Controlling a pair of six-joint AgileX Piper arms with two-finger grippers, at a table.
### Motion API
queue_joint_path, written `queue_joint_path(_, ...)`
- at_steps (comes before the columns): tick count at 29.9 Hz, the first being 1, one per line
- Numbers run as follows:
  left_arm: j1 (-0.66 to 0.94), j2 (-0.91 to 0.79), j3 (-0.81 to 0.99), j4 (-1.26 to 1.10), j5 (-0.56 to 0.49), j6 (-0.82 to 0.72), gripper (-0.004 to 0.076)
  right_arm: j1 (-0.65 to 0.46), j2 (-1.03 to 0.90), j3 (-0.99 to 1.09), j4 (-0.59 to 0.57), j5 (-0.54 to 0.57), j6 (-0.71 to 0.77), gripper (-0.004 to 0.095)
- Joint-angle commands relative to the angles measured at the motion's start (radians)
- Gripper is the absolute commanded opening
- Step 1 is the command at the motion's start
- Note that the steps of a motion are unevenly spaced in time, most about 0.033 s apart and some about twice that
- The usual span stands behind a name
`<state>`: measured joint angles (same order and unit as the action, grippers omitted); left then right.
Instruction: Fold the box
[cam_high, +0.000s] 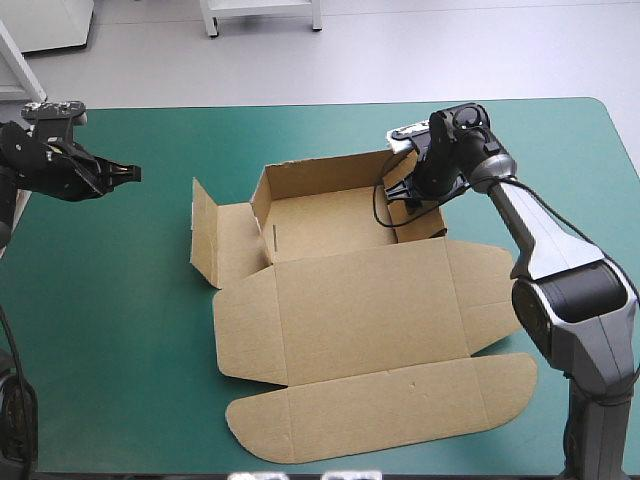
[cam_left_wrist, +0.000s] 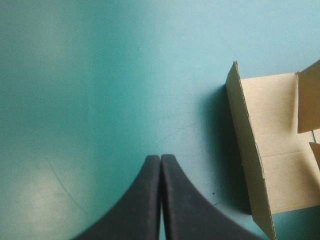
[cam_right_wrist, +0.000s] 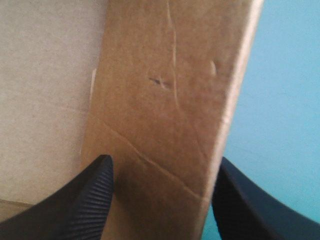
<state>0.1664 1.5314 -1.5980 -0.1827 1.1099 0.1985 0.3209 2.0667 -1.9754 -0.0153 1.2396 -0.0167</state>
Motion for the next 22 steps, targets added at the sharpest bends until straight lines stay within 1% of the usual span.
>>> queue_joint_path(1,0.000,-0.034,-0.034,-0.024,-0.036,0.001,-0.0009,-0.004,-0.050,-0.029,-0.017,0.007,0.004,0.0459)
queue_joint_path(2,0.000,-0.034,-0.034,-0.024,-0.036,0.001,-0.0009,-0.004,-0.044,-0.029,-0.017,0.007,0.004,0.0421)
queue_joint_path(4,0.000,-0.034,-0.034,-0.024,-0.036,0.001,-0.0009,-0.004,-0.039,-0.029,-0.017,0.007,0.004,0.0309)
queue_joint_path(8,0.000,-0.034,-0.034,-0.024,-0.036,0.001,-0.0009,-0.004,-0.039,-0.031,-0.039,0.007,-0.004,0.0014)
queue_joint_path(9,0.000,-0.034,-0.034,-0.024,-0.036,0.001,-0.0009,-0.004,-0.040,-0.033,-0.060,0.007,-0.004,-0.0012)
queue_joint_path(11,0.000,-0.034,-0.034,-0.024,-0.036,0.001,-0.0009,-0.004,-0.045,-0.033,-0.081,0.007,-0.004,-0.0013)
queue_joint_path(17,0.002,-0.034,-0.034,-0.017,-0.038,0.001,-0.0009,-0.034,-0.102,-0.044,-0.065,0.007,-0.022,-0.0013)
queue_joint_path(19,0.007,-0.034,-0.034,-0.027,-0.040,0.001,-0.0009,-0.061,-0.131,-0.053,-0.047,0.007,-0.023,-0.0013)
queue_joint_path(22,0.007,-0.030,-0.034,-0.033,-0.041,0.003,-0.0009,-0.109,-0.177,-0.060,0.022,0.007,-0.046,-0.0013)
